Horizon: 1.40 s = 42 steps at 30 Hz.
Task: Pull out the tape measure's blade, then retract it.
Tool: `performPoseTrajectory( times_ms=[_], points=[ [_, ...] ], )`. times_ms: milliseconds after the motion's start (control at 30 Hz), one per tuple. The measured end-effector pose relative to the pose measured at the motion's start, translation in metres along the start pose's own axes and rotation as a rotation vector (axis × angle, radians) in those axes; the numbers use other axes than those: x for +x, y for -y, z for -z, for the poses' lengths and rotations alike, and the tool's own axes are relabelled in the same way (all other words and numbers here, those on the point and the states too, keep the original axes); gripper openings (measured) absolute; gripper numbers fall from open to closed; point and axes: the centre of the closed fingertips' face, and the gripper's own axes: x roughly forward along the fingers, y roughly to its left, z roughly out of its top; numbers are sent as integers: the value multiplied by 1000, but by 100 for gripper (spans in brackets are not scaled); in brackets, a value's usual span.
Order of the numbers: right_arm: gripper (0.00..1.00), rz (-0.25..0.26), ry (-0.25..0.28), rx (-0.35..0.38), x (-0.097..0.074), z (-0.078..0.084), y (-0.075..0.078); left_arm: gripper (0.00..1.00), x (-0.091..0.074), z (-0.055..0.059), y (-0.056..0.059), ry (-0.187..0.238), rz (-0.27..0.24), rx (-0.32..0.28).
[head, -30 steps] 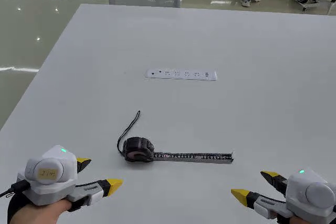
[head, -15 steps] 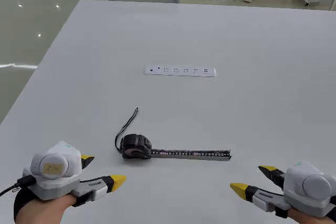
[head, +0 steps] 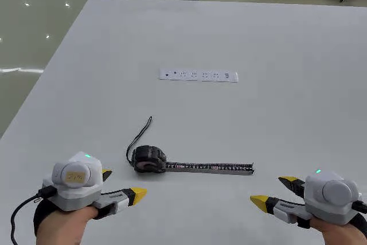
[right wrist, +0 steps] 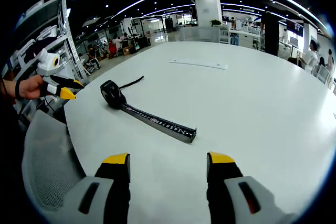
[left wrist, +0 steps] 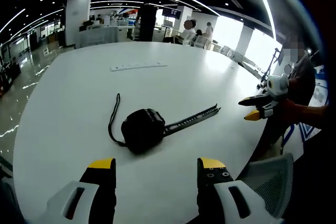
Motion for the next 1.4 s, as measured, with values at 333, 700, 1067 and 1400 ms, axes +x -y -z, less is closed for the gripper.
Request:
performPoseTrajectory(
  times_ms=[333, 700, 1067, 1400],
  points=[
    [58, -33, -35, -17, 20, 0, 15, 59, 20, -8, -6, -4, -8, -101],
    [58, -71, -68, -39, 38, -1, 27, 59, 41, -12, -10, -5, -36, -195],
    [54, -131, -143, -127, 63, 5, 37, 59, 65, -21, -9, 3, -47, -298],
    [51, -229, -234, -279, 81, 11, 32, 60, 78, -25, -14, 9, -86, -381]
  ],
)
